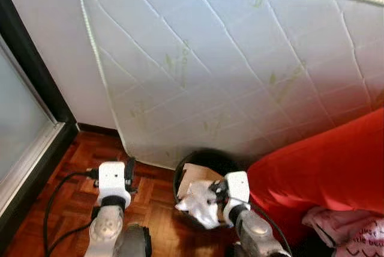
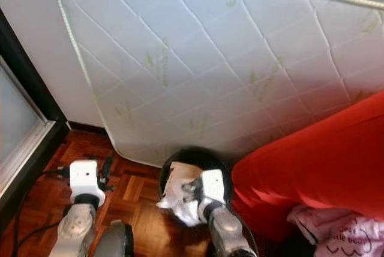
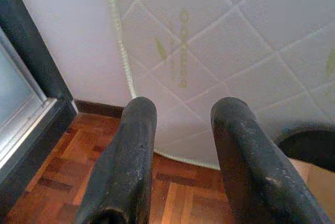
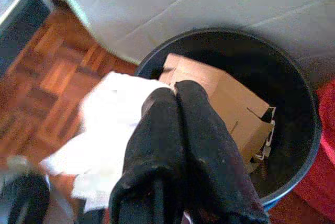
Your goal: Clean up the room
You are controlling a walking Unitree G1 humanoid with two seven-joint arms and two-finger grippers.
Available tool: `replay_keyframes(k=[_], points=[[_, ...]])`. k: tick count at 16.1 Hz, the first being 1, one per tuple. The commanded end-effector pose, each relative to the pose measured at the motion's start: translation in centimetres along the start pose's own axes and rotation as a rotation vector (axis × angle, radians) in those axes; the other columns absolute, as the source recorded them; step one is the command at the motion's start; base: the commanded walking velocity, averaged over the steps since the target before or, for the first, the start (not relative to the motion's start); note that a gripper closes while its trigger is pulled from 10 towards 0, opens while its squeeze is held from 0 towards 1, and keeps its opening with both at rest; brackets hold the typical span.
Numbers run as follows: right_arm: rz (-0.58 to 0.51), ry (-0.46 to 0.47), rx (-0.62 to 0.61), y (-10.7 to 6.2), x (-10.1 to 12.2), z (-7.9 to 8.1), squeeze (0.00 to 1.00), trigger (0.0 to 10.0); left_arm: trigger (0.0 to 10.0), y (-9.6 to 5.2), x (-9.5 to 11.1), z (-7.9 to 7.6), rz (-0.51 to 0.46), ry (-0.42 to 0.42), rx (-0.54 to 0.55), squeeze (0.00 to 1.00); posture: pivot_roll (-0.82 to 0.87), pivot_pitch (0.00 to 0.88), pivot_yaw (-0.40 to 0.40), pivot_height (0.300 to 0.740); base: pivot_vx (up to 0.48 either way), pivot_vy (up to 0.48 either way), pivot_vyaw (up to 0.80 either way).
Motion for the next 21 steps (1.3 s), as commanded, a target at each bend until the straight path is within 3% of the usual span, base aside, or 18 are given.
replay_keyframes(k=[1, 4, 8, 16, 20, 21], points=[[-0.005, 0.044, -0.021, -0.1, -0.2, -0.2, 0.00, 10.0, 10.0, -0.6, -0.2, -0.3, 0.013, 0.015, -0.011, 0.00, 0.15, 0.316, -0.118, 0.615, 0.000, 0.000, 0.00], [-0.010, 0.036, -0.021, 0.3, 0.3, 0.1, 0.00, 10.0, 10.0, -1.0, -0.1, -0.1, 0.013, 0.021, -0.013, 0.00, 0.16, 0.342, -0.110, 0.615, 0.000, 0.000, 0.00], [0.004, -0.018, -0.100, 0.4, 0.6, -0.7, 0.00, 10.0, 10.0, -1.6, 0.2, 0.0, 0.017, 0.032, -0.020, 0.00, 0.18, 0.378, -0.101, 0.615, 0.000, 0.000, 0.00], [-0.009, 0.025, -0.137, 0.1, 0.0, -0.7, 0.00, 10.0, 10.0, -1.9, 0.7, 0.0, 0.023, 0.048, -0.030, 0.00, 0.18, 0.398, -0.096, 0.615, 0.000, 0.000, 0.00], [0.131, -0.053, -0.202, -0.5, -2.2, -1.7, 0.00, 10.0, 10.0, -2.2, 0.8, -0.1, 0.027, 0.049, -0.034, 0.00, 0.18, 0.418, -0.096, 0.615, 0.000, 0.000, 0.00], [0.124, -0.044, -0.196, -0.6, -2.3, -1.6, 0.00, 10.0, 10.0, -2.3, 0.9, -0.2, 0.027, 0.049, -0.034, 0.00, 0.19, 0.424, -0.096, 0.615, 0.000, 0.000, 0.00]])
Point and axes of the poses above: a point about 5 cm out from each wrist's last joint towards the gripper, its own y axis pointing out of the wrist towards the gripper, its own x axis along the axis of the wrist's last joint, z = x × y, the point moved 3 cm from there along y, pointing out of the wrist towards the gripper, and after that the axes turned 4 degrees about y, right-handed, at the moved point
